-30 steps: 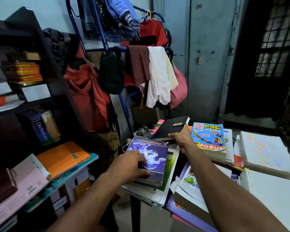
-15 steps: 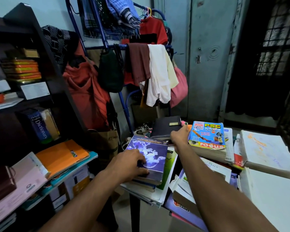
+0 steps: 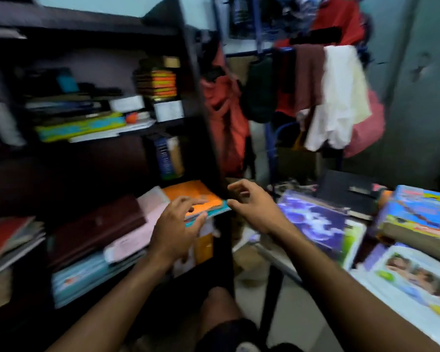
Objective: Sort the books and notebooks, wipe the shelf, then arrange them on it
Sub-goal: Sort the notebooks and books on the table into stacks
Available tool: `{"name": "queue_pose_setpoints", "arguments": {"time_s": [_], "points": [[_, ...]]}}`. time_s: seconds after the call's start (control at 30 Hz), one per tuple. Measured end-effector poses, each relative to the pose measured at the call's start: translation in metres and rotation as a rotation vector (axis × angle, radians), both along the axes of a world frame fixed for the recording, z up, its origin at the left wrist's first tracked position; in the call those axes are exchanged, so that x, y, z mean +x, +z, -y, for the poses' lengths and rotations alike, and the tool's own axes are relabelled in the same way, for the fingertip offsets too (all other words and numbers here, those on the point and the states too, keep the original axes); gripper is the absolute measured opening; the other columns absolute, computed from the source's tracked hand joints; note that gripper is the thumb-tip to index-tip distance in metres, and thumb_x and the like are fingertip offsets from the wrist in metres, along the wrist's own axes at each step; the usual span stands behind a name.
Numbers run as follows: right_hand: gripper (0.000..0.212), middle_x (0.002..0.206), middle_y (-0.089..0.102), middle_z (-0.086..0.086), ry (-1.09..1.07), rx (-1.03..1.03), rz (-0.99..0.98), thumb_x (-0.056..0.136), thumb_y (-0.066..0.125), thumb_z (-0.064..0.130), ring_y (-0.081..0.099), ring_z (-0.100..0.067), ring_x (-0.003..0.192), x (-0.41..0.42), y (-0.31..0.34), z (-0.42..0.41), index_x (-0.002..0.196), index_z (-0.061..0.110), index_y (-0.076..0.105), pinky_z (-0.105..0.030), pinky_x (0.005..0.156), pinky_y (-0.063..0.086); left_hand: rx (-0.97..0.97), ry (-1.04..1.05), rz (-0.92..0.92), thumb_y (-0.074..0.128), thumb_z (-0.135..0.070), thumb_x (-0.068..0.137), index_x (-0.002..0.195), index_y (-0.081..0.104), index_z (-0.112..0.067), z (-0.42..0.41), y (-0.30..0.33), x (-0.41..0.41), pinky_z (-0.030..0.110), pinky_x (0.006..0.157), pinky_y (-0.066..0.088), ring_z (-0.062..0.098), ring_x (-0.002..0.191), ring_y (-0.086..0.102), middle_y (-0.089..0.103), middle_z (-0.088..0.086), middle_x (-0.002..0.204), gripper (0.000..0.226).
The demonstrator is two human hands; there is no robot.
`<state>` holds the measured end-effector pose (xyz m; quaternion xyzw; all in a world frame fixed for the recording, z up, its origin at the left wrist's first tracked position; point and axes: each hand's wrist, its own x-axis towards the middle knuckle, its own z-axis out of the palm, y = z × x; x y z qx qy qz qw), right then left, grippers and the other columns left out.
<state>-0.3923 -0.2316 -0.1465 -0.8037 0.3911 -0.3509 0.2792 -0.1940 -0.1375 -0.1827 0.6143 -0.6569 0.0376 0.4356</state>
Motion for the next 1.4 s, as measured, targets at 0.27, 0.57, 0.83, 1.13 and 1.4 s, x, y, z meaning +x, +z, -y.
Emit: {"name": "queue_pose_setpoints", "arguments": {"time_s": [0.27, 0.57, 0.83, 1.13, 1.4], "points": [[0.048, 0.131, 0.055, -0.008, 0.264, 0.017, -0.166, 0.089, 0.072, 0.032, 0.051, -0.026, 0.123, 0.142, -0.023, -0.061, 0.132, 0.021, 0.054, -0.038, 0.099, 0.044, 0.041, 0.689, 0.032, 0.07, -0.047, 0.086, 0.135, 0.058, -0.024, -0.111, -0.037, 0.154, 0.05, 0.097, 0.045, 0.033, 0.12, 0.052, 0.052, 0.005, 0.13, 0.055], [0.068, 0.13, 0.062, -0.015, 0.138, 0.086, -0.412, 0.083, 0.073, 0.044, 0.056, -0.037, 0.123, 0.225, -0.023, -0.064, 0.137, 0.015, 0.043, -0.042, 0.099, 0.048, 0.36, 0.598, -0.247, 0.083, -0.05, 0.077, 0.16, 0.023, -0.028, -0.129, -0.067, 0.185, 0.038, 0.113, 0.038, 0.033, 0.147, 0.036, 0.018, 0.013, 0.167, 0.104], [0.057, 0.125, 0.06, -0.006, 0.16, -0.076, -0.053, 0.082, 0.074, 0.018, 0.059, -0.024, 0.117, 0.238, -0.035, -0.071, 0.137, 0.014, 0.057, -0.031, 0.098, 0.046, 0.131, 0.725, -0.288, 0.08, -0.006, 0.078, 0.149, 0.046, -0.038, -0.123, -0.056, 0.169, 0.033, 0.119, 0.029, 0.033, 0.148, 0.028, 0.009, 0.008, 0.17, 0.085], [0.045, 0.123, 0.062, -0.006, 0.307, -0.06, 0.39, 0.089, 0.066, -0.006, 0.067, -0.009, 0.107, 0.175, 0.026, -0.08, 0.124, 0.023, 0.058, -0.019, 0.095, 0.053, -0.334, 0.709, 0.191, 0.082, -0.021, 0.082, 0.123, 0.072, -0.03, -0.146, 0.013, 0.155, 0.034, 0.079, 0.043, 0.027, 0.091, 0.055, 0.06, -0.004, 0.101, 0.043], [0.058, 0.131, 0.061, -0.011, 0.202, 0.851, 0.882, 0.091, 0.072, 0.039, 0.071, -0.038, 0.102, 0.069, 0.041, -0.131, 0.137, 0.022, 0.04, -0.069, 0.081, 0.055, -0.484, 0.415, 0.42, 0.076, -0.03, 0.089, 0.115, 0.075, -0.027, -0.093, 0.051, 0.021, 0.043, 0.077, 0.045, 0.027, 0.087, 0.05, 0.071, -0.014, 0.102, 0.026]]}}
